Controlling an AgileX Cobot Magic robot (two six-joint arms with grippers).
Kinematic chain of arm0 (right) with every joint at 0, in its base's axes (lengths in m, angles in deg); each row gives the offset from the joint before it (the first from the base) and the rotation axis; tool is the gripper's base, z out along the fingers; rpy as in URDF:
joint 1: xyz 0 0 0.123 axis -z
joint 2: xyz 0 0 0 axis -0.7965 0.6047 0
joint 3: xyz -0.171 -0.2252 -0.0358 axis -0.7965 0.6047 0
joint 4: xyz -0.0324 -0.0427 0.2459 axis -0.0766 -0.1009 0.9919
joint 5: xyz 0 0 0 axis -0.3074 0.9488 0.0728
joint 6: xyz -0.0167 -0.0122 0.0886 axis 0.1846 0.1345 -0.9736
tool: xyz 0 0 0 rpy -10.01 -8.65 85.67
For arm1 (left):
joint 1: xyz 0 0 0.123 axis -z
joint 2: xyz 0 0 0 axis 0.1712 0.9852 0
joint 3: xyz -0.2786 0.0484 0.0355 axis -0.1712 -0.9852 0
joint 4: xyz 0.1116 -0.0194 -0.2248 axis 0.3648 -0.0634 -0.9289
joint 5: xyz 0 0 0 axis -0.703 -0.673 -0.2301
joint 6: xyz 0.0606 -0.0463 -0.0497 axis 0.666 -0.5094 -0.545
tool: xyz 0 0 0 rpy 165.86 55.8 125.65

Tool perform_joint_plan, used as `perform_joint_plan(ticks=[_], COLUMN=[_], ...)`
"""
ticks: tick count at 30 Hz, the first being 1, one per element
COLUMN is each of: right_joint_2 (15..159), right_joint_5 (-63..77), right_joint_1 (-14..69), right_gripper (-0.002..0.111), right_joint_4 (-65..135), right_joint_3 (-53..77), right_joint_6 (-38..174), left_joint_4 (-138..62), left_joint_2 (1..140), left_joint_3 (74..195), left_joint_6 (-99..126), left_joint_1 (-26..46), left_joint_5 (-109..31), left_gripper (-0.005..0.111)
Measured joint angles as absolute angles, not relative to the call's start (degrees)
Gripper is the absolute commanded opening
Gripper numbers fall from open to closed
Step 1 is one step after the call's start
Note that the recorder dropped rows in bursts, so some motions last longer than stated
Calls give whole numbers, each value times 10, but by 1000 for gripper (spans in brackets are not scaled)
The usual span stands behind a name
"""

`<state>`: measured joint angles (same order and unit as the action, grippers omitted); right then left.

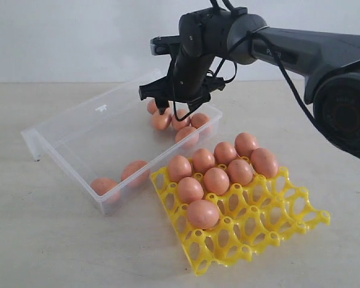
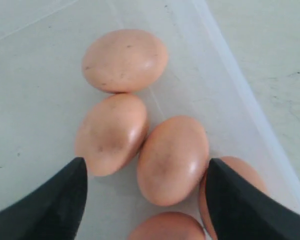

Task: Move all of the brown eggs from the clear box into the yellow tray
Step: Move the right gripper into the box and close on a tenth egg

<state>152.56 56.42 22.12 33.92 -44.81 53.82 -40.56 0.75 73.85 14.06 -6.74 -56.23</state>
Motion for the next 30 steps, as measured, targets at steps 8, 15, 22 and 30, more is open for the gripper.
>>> perform_joint_plan(ticks=[8, 15, 22, 30], right_joint_2=[1546, 1566, 1578, 1578], right_joint_5=[549, 524, 517, 531], right_joint_1=[221, 221, 221, 221], right_gripper=[60, 60, 32, 0], right_joint_4=[300, 297, 296, 297], right_joint_3=[-449, -453, -453, -453], right_joint_6=[504, 483, 468, 464], left_joint_4=[-406, -406, -406, -406], left_joint_2=[7, 7, 7, 7], left_joint_3=[738, 738, 738, 738], left_joint_6=[141, 141, 141, 141], left_joint_1=[-67, -67, -67, -67], left_joint_5=[-562, -562, -562, -562], left_gripper=[-4, -4, -4, -4])
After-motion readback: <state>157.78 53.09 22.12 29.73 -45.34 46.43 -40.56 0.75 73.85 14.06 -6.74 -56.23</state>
